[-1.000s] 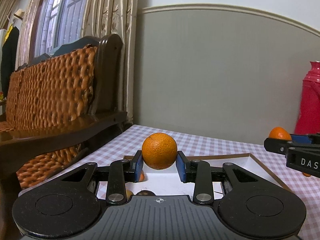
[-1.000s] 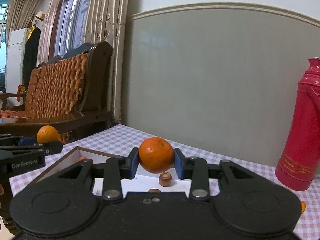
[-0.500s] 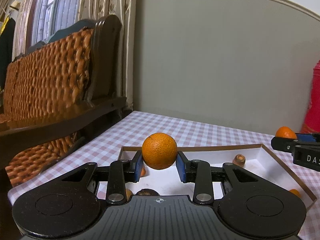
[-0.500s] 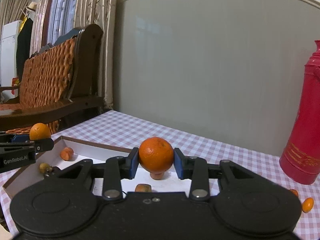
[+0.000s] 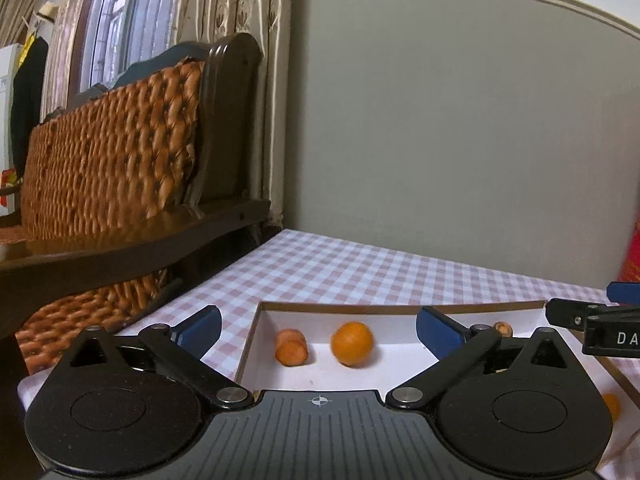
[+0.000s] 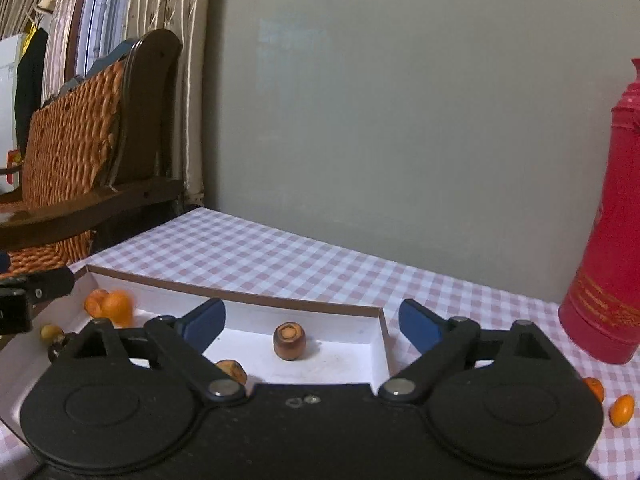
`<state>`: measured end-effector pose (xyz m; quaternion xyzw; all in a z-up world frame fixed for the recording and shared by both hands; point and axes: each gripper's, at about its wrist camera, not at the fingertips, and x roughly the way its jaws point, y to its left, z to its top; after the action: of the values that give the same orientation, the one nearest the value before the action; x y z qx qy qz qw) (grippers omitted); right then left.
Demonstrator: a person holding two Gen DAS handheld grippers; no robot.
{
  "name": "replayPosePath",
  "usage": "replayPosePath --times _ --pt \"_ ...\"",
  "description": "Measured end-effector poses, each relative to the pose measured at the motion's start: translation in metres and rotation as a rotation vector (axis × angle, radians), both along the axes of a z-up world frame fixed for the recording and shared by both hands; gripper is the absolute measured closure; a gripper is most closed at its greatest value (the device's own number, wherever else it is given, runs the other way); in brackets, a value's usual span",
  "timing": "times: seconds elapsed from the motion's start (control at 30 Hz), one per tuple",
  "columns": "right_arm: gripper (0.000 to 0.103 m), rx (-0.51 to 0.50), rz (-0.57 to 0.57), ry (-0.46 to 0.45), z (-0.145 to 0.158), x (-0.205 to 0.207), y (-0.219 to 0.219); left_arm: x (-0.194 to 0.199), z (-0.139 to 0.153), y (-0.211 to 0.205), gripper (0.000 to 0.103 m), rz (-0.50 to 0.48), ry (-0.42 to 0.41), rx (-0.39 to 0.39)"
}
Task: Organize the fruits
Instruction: 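Open both tools to drop the oranges into the box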
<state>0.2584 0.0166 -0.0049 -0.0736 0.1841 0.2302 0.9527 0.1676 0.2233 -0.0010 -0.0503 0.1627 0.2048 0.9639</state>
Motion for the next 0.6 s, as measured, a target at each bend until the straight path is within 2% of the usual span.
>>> replayPosePath --times 0.27,0.6 --pt "0.006 0.002 0.01 0.006 0.002 -0.002 -0.001 -0.001 0.0 0.002 0.0 0.003 0.006 -0.004" --pt "0.006 0.01 0.017 0.008 0.01 -0.019 -0.011 -0.019 0.007 -0.015 0.0 -0.009 -0.016 0.004"
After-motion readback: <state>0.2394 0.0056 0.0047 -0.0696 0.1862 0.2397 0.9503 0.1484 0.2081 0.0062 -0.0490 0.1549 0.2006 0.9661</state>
